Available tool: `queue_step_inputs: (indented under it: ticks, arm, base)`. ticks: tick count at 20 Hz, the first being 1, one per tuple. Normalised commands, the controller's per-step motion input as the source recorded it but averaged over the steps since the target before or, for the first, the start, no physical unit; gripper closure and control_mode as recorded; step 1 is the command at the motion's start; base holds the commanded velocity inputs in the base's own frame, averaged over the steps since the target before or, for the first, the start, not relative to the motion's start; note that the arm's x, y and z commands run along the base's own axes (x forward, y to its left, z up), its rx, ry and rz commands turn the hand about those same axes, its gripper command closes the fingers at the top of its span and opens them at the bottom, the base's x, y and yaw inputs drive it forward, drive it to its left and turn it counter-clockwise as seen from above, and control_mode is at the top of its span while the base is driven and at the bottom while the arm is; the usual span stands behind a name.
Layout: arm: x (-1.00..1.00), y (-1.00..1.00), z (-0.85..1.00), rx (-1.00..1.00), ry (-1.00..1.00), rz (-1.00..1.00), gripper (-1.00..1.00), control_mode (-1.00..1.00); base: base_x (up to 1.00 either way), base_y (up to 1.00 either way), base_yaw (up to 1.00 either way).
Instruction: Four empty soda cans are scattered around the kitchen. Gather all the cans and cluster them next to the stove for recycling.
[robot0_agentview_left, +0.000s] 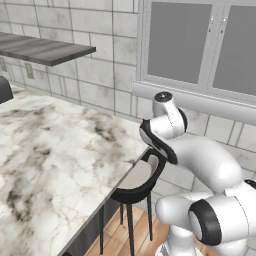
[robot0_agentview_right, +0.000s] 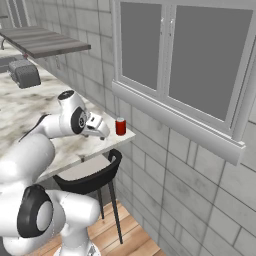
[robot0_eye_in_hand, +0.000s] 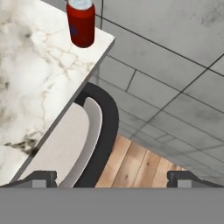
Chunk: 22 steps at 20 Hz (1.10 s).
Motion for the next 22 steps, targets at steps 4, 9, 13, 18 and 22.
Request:
queue_step_inputs:
  ticks: [4,9,13,18,22]
  arm:
    - [0.27,0.0,0.0,0.0,0.01,-0.11,-1.0,-1.0]
    - [0.24,0.0,-0.03,0.0,0.0,-0.08,-1.0,-1.0]
    - [0.24,0.0,-0.09,0.0,-0.01,-0.03,-1.0,-1.0]
    - [0.22,-0.02,-0.03,0.0,0.0,-0.02,-1.0,-1.0]
    - [0.24,-0.05,-0.01,0.0,0.0,-0.02,-1.0,-1.0]
  base:
    - [0.0,0.0,0.0]
    - [0.0,0.0,0.0]
    - [0.0,0.0,0.0]
    - [0.0,0.0,0.0]
    - [0.0,0.0,0.0]
